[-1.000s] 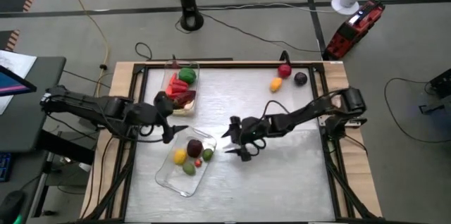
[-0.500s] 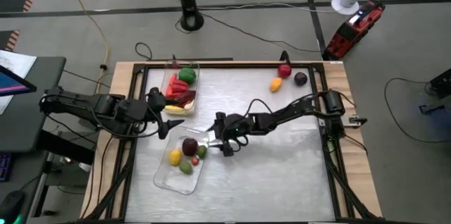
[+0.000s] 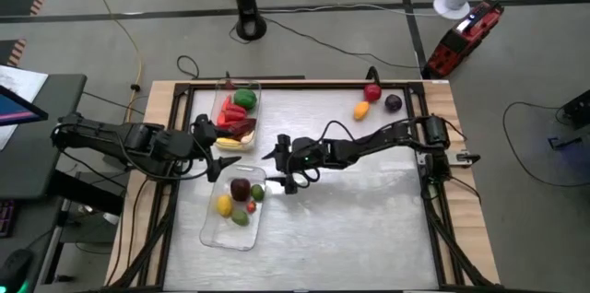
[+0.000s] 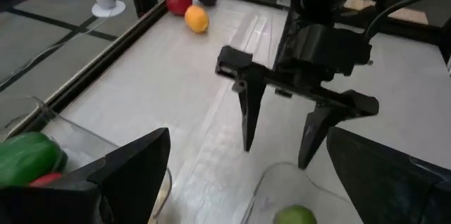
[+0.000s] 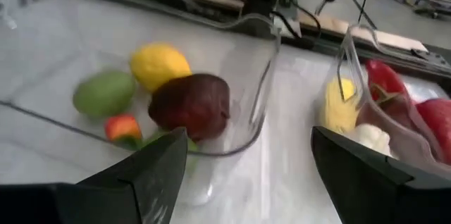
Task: Sort produce into baskets
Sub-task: Adjust the bottom transparent bin, then put the yellow lime into the bottom transparent bin
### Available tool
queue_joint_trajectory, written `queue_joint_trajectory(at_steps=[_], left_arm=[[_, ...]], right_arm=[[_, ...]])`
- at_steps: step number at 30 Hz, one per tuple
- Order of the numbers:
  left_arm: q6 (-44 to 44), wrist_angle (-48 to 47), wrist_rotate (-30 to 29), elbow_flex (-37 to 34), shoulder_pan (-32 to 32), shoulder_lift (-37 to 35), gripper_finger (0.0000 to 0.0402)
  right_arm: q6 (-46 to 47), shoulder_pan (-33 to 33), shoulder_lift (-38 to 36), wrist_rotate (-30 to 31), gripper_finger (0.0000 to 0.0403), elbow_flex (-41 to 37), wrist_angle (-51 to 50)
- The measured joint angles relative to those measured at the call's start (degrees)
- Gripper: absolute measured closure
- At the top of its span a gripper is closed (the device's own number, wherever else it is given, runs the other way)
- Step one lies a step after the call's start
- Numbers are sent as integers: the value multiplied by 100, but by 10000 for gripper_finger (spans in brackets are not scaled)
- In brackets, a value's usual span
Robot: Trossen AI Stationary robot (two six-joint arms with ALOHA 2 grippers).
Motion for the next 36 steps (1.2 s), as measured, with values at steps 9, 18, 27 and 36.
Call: queue_joint_trajectory(at_steps=[9,18,27,36], left_arm=[[-479,-742,200,-4,-4,31,33],[-473,-843,182,-9,7,798,33],[-193,-766,103,-7,120,699,33],[-205,-938,142,-7,120,507,33]], right_arm=[[-420,-419,-1438,837,88,64,-2752],[-373,-1529,-2703,1007,92,4,-5733],[-2094,-3088,-2686,999,80,-683,-5843],[-2930,-3160,-1876,2874,11,-731,-6498]])
